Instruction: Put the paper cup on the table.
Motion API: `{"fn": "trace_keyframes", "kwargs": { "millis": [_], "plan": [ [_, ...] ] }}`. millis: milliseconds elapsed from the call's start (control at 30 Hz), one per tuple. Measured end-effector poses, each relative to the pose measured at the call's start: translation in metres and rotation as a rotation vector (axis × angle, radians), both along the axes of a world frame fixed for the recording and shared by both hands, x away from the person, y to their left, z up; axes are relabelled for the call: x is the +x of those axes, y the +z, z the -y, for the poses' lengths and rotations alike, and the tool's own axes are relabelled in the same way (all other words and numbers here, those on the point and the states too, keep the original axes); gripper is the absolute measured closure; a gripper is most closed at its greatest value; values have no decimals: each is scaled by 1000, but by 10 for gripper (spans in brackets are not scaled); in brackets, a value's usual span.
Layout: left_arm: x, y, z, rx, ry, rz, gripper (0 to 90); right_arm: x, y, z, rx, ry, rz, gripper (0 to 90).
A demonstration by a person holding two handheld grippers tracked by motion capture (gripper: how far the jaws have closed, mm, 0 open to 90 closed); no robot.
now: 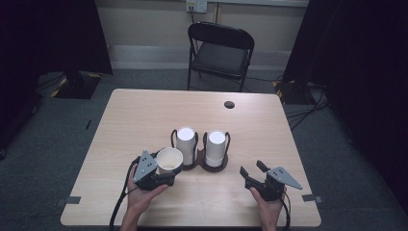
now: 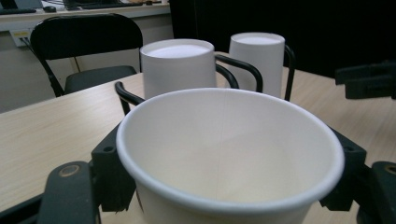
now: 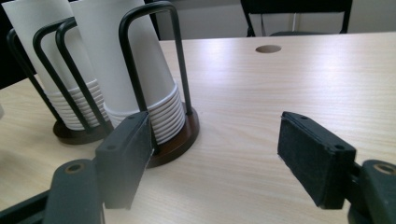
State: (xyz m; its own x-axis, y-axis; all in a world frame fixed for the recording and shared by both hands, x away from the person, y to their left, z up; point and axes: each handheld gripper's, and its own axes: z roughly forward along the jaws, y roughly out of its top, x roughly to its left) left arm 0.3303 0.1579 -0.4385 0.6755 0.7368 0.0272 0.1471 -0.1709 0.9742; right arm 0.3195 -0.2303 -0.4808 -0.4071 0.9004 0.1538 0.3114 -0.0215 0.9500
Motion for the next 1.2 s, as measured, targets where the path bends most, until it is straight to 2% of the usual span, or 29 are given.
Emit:
{"fn": "trace_keyframes", "kwargs": {
  "millis": [67, 200, 267, 367, 500, 633, 700, 900, 1000, 1033, 1133, 1200],
  "plan": [
    [4, 0, -4, -4, 17, 4, 236, 0, -2, 1, 11, -8, 8, 236],
    [11, 1, -12, -30, 53, -1, 235, 1, -7, 3, 0, -8, 6, 201],
    [13, 3, -17, -41, 81, -4, 235, 1, -9, 2, -11, -16, -7, 201],
    [15, 5, -22, -58, 122, -20, 235, 1, -11, 3, -12, -25, 2, 202],
    [21, 10, -28, -78, 168, -10, 235, 2, -12, 3, -23, -52, 4, 204],
    [26, 17, -32, -73, 176, 20, 235, 3, -13, 2, -20, -34, -11, 203],
    [29, 22, -34, -95, 177, 18, 235, 3, -13, 2, -20, -33, -9, 202],
    [44, 24, -36, -72, 211, 32, 235, 2, -14, 3, -4, -19, -13, 200],
    [57, 21, -42, -84, 224, 11, 234, 1, -13, 2, -9, -24, -10, 198],
    [60, 20, -43, -84, 215, 6, 233, 1, -14, 2, -11, -30, -7, 193],
    [72, 18, -46, -56, 228, 1, 232, 1, -13, 1, -19, -46, -10, 154],
    [77, 16, -49, -61, 228, 2, 231, 1, -13, 0, -26, -46, -10, 150]
  ]
}}
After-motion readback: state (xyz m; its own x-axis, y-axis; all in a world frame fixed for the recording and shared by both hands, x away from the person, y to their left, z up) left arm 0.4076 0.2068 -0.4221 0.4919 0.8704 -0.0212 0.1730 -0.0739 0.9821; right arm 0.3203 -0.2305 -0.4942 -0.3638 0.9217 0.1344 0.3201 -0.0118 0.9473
